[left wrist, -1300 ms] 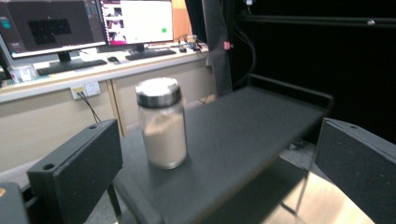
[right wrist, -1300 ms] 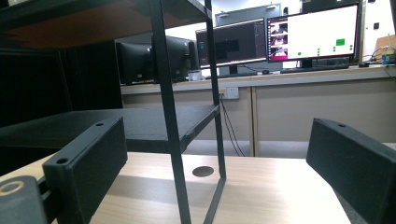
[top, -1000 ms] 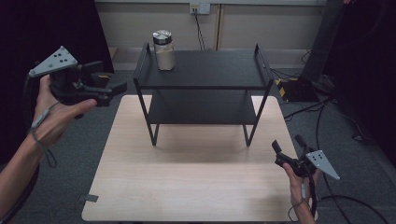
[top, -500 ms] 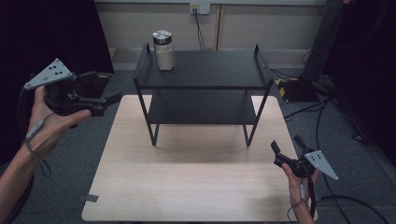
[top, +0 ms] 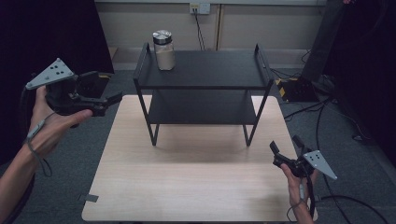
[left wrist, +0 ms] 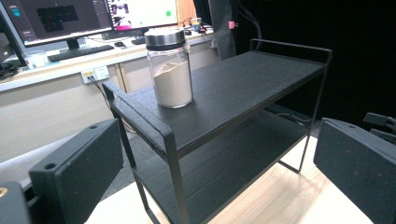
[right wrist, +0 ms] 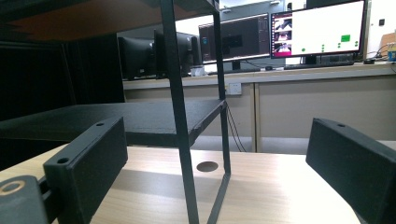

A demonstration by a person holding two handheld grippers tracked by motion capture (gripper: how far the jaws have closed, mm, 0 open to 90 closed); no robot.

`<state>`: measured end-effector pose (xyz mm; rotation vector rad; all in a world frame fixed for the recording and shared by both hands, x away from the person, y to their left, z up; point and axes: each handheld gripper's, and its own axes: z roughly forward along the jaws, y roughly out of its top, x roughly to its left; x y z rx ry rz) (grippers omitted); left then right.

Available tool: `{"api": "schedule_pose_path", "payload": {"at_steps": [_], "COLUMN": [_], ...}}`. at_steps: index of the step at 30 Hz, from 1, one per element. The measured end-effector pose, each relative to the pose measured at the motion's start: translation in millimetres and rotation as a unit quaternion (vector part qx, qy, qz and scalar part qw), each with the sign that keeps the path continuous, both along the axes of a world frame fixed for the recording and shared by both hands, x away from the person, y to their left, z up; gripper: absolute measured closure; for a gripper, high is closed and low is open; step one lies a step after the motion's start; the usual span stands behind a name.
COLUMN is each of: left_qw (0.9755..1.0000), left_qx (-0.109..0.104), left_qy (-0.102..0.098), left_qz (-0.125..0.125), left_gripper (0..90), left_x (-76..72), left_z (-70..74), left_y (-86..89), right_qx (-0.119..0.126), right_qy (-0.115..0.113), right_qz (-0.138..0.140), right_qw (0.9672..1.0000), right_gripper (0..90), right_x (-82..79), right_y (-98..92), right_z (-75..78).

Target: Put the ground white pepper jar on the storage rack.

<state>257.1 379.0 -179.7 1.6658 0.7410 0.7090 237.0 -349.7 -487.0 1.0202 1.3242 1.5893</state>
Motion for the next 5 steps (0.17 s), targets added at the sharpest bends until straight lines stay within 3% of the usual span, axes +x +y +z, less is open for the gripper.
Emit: {"api": "schedule_pose_path", "payload": {"at_steps": [5], "left_qw": [1.0000], "left_qx": [0.004], "left_qy": [-0.003], "left_qz": [-0.002], "left_gripper": [0.5], "left_x": [0.3], "left_z": [1.7], "left_y": [-1.5], "right_qx": [-0.002], "right_qy": [-0.001], "right_qz": [0.001], "right_qw": [1.0000], "right_gripper": [5.1], "right_x": [0.4], "right_y": [0.1], "right_z": [0.2]}}
